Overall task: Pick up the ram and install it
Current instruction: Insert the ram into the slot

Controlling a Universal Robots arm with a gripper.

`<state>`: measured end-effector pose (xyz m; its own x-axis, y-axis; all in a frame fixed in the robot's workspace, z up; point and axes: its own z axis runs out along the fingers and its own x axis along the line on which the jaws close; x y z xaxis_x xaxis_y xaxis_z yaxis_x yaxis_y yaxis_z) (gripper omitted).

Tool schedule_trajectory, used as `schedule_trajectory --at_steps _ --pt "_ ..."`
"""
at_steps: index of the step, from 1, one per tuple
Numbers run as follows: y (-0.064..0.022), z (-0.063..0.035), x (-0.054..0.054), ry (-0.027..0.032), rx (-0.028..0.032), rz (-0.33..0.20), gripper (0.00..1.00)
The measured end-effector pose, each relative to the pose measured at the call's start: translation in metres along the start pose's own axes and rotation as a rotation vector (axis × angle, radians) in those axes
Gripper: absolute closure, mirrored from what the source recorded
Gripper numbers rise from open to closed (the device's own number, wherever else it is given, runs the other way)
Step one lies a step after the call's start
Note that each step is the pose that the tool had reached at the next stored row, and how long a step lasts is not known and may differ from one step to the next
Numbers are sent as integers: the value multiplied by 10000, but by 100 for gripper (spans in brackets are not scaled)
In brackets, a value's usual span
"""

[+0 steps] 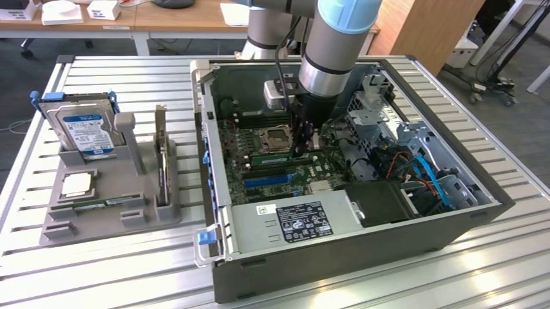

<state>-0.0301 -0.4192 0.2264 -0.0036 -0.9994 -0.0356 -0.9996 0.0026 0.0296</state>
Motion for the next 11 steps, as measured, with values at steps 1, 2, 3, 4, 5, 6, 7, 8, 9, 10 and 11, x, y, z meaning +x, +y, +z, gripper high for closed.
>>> schedule_trajectory --at_steps 1,2,3,4,5,6,7,8,9,10,11 --pt "0 6 0 -1 1 0 89" --pt "0 6 0 0 0 0 89" --pt "0 6 0 0 0 0 89" --pt "0 6 0 1 0 1 89" --pt "0 6 0 1 0 0 89" --pt "0 6 0 1 0 0 89" --pt "0 6 0 1 0 0 89" --pt "0 6 0 0 0 0 87" --pt "0 6 0 0 0 0 87" --pt "0 6 0 0 0 0 81" --pt "0 6 0 0 0 0 81"
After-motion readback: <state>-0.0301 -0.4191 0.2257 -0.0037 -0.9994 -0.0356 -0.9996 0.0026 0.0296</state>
